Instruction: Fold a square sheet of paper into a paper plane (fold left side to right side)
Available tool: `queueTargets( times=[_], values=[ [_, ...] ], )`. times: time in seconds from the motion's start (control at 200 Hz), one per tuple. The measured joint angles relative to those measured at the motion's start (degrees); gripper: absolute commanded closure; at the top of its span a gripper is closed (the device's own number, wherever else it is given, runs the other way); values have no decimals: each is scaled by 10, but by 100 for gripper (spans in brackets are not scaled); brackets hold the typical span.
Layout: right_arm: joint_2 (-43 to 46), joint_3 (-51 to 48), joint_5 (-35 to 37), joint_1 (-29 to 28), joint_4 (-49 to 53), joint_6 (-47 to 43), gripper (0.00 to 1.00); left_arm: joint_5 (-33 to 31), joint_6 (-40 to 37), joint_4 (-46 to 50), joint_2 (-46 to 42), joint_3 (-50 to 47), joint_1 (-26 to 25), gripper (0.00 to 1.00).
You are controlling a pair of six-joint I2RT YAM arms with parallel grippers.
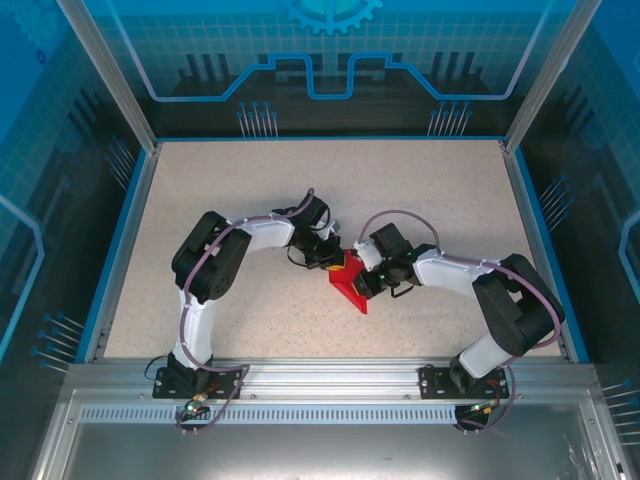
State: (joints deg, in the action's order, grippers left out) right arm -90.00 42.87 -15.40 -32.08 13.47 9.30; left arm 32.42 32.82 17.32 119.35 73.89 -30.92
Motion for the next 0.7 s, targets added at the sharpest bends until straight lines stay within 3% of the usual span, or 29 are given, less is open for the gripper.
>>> queueTargets(
  times=[0.7],
  values=[
    [-24,24,16,6,16,4,100,0,0,0,0,0,-1,98]
  ],
)
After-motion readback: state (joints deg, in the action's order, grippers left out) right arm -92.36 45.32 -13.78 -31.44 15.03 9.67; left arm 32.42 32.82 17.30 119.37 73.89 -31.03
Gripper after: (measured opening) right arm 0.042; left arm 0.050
